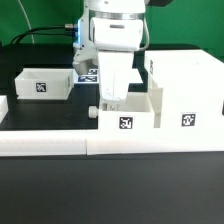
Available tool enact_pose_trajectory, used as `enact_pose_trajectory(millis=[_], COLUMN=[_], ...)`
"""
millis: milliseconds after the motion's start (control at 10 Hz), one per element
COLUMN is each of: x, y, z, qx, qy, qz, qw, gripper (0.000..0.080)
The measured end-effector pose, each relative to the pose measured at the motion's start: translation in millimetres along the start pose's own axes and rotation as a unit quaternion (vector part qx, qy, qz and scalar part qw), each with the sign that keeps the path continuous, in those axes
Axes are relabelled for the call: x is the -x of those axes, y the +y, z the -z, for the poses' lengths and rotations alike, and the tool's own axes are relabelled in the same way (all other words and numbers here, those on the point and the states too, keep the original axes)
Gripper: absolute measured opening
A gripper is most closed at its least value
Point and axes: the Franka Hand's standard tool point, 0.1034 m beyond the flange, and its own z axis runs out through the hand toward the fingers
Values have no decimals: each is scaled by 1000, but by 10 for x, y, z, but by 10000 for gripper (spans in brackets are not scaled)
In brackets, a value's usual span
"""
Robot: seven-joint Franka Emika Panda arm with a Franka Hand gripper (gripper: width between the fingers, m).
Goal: Assemble drawer
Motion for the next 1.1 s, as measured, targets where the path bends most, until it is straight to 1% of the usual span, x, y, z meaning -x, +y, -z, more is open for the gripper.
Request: enact_pose_trajectory(millis=[200, 400, 500, 600, 700, 800, 1100], x=[0, -114, -118, -111, -95, -81, -74], y=[-10, -21, -21, -19, -29, -26, -27], z=[-5, -2, 2, 8, 11, 13, 11], qx=[-2, -5, -9, -16, -30, -32, -32], qy=[-1, -5, -9, -12, -15, -16, -16], qz=[1, 7, 5, 6, 6, 8, 6], qw=[1000, 1000, 1000, 1000, 999, 999, 999], gripper=[42, 42, 42, 42, 42, 42, 42])
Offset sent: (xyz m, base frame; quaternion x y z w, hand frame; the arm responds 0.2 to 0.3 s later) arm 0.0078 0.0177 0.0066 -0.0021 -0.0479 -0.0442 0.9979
